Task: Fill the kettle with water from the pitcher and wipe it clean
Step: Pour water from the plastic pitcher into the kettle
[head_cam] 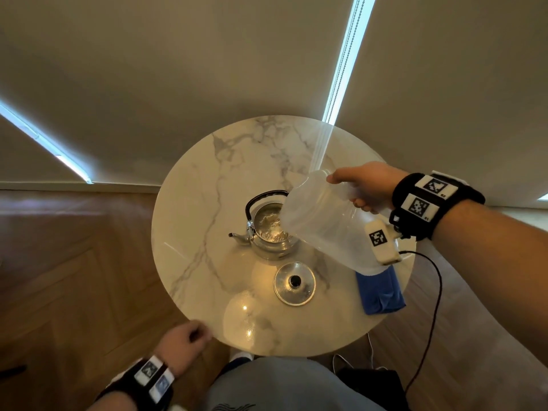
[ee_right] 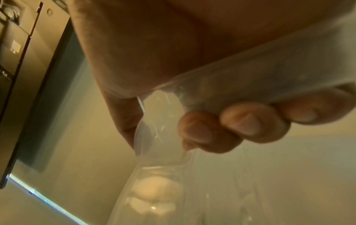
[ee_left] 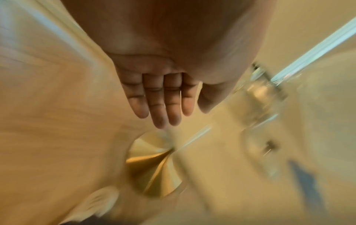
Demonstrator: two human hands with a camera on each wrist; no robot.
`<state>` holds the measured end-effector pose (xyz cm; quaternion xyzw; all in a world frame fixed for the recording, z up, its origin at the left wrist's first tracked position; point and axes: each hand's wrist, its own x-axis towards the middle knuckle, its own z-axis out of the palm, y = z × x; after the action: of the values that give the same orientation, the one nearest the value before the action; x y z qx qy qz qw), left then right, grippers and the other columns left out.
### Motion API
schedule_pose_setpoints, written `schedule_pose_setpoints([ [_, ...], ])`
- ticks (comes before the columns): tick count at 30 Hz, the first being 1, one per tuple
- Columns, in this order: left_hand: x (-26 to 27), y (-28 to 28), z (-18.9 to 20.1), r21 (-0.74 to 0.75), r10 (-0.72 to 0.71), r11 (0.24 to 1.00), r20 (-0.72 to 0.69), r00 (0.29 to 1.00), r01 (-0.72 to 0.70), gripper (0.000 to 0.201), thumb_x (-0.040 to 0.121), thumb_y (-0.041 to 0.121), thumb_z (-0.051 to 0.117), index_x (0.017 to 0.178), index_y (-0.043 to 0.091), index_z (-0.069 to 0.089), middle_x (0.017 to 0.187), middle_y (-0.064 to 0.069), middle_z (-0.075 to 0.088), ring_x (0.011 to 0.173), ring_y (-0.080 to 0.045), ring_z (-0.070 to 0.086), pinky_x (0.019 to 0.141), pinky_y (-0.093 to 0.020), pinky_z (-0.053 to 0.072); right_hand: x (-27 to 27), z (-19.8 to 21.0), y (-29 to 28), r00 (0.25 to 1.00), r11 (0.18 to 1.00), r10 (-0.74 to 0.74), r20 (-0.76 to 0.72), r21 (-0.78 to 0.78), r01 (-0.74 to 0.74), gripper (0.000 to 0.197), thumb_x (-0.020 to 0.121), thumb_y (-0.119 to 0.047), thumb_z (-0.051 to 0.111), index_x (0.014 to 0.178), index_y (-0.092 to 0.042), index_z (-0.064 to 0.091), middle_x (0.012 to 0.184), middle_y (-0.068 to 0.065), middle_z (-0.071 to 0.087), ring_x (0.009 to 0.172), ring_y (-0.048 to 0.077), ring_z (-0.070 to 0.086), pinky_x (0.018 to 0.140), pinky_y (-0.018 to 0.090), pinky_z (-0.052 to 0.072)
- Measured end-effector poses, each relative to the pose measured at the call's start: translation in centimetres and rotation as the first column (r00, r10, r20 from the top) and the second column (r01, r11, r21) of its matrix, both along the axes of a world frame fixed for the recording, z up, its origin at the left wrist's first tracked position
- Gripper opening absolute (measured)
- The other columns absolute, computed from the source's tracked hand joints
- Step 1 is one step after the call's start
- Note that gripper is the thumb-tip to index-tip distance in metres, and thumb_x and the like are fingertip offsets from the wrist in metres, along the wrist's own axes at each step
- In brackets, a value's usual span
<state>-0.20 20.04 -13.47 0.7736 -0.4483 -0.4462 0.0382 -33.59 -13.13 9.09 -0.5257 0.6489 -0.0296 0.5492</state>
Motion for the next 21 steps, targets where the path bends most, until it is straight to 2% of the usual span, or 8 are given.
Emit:
schedule_pose_setpoints([
  [2,-0.8,-3.4,2.6,-0.134,0.085,0.985,-0.159,0.984,-0.107,0.007,0.090,0.034,0.074,0.087,0.028,0.072,0.078,0.001,0.077,0.074,-0.017,0.075,0.080,-0.042,0.061,-1.1,-0.2,0.6,0.996,0.999,-0.045,0.080,-0.025,0.047,0.051,0.078,-0.055,0.080,0.100,-0.011,0.066,0.062,0.007,0.057,0.050,0.019,0.046,0.055,0.032,0.037],
  [5,-4.0,-9.3,7.0,-0.225,0.237,0.907,-0.427,0.873,-0.356,0.036,0.081,0.049,0.071,0.100,0.019,0.075,0.090,-0.007,0.080,0.088,-0.030,0.077,0.086,-0.045,0.061,-3.1,-1.0,1.8,0.967,0.989,-0.112,0.229,-0.066,0.130,0.071,0.068,-0.058,0.083,0.114,-0.005,0.070,0.082,0.014,0.060,0.051,0.018,0.050,0.054,0.032,0.041],
  [7,-6.6,-13.1,9.4,-0.193,0.280,0.863,-0.587,0.760,-0.467,0.036,0.091,0.045,0.068,0.105,0.012,0.073,0.097,-0.010,0.079,0.097,-0.033,0.075,0.086,-0.040,0.059,-4.3,-1.5,2.8,0.935,0.981,-0.132,0.329,-0.089,0.170,0.072,0.070,-0.056,0.082,0.115,0.000,0.071,0.082,0.015,0.057,0.050,0.018,0.049,0.054,0.031,0.041],
  [11,-12.0,-18.2,13.8,-0.078,0.315,0.841,-0.734,0.602,-0.535,0.034,0.105,0.038,0.052,0.111,0.010,0.070,0.108,-0.007,0.074,0.097,-0.021,0.069,0.081,-0.031,0.055,-6.3,-2.9,5.1,0.844,0.967,-0.155,0.513,-0.097,0.236,0.051,0.082,-0.049,0.076,0.097,0.000,0.075,0.075,0.016,0.049,0.050,0.019,0.046,0.058,0.034,0.040],
  [14,-14.8,-20.0,15.8,0.021,0.345,0.839,-0.793,0.502,-0.544,0.045,0.097,0.058,0.058,0.123,0.023,0.069,0.122,0.001,0.073,0.115,-0.018,0.064,0.106,-0.039,0.048,-7.5,-4.5,6.3,0.795,0.955,-0.166,0.584,-0.105,0.277,0.072,0.079,-0.056,0.072,0.102,0.012,0.068,0.069,0.016,0.049,0.053,0.024,0.042,0.055,0.036,0.036],
  [16,-16.0,-20.8,16.5,-0.023,0.279,0.873,-0.796,0.537,-0.487,0.048,0.090,0.063,0.064,0.126,0.032,0.068,0.127,0.009,0.075,0.124,-0.015,0.064,0.112,-0.040,0.045,-7.7,-5.3,6.9,0.750,0.944,-0.179,0.637,-0.105,0.314,0.070,0.082,-0.056,0.069,0.104,0.011,0.068,0.062,0.011,0.051,0.053,0.024,0.043,0.051,0.034,0.036],
  [19,-17.2,-22.4,17.9,-0.193,0.109,0.892,-0.785,0.610,-0.408,0.018,0.101,0.039,0.062,0.116,0.030,0.065,0.105,0.016,0.081,0.101,-0.004,0.075,0.086,-0.023,0.057,-7.8,-6.3,7.3,0.685,0.909,-0.182,0.705,-0.145,0.390,0.068,0.076,-0.061,0.075,0.094,0.004,0.069,0.059,0.010,0.053,0.053,0.026,0.045,0.052,0.035,0.039],
  [21,-17.7,-23.9,18.7,-0.265,0.043,0.888,-0.765,0.642,-0.376,0.026,0.100,0.034,0.063,0.124,0.023,0.066,0.113,0.005,0.081,0.105,-0.012,0.076,0.094,-0.033,0.059,-7.8,-6.9,7.2,0.670,0.879,-0.189,0.718,-0.180,0.442,0.073,0.076,-0.061,0.074,0.088,0.010,0.064,0.062,0.011,0.055,0.057,0.029,0.047,0.058,0.038,0.041],
])
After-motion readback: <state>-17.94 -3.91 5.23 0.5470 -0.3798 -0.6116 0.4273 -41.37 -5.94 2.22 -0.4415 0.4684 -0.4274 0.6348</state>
